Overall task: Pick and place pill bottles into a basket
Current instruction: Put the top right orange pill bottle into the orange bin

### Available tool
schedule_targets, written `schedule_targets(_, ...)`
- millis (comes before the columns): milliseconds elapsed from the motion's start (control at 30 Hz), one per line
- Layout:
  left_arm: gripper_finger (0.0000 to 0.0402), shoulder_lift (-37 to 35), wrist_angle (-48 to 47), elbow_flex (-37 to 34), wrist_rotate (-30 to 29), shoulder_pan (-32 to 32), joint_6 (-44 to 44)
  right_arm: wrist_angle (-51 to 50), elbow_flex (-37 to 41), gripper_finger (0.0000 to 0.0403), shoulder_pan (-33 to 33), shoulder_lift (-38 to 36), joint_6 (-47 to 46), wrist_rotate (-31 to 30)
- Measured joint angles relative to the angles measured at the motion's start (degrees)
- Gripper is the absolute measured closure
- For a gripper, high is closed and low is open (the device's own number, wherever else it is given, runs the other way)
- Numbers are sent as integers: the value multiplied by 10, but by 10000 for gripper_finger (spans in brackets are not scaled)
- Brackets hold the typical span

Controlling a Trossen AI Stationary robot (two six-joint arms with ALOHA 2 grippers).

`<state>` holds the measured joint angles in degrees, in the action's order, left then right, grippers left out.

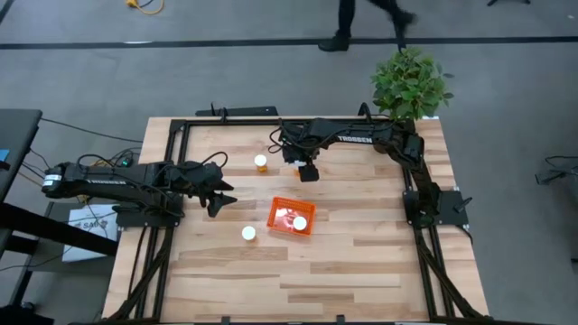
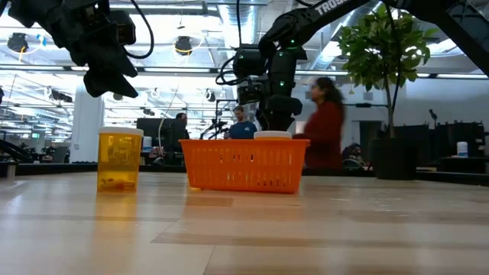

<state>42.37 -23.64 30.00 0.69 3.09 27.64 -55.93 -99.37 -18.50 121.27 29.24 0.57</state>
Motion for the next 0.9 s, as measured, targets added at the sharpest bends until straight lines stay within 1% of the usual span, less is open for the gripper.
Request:
schedule_targets(700, 166, 0, 0, 0, 0, 0, 0, 14, 4, 126, 0, 0, 28, 24)
schedule_targets(767, 166, 0, 0, 0, 0, 0, 0, 22, 3, 126, 0, 13, 28, 24)
schedule_targets(833, 166, 0, 0, 0, 0, 0, 0, 6, 7, 126, 0, 21, 28, 27)
schedule_targets(900, 166, 0, 0, 0, 0, 0, 0, 22, 3, 126, 4, 28, 28, 27)
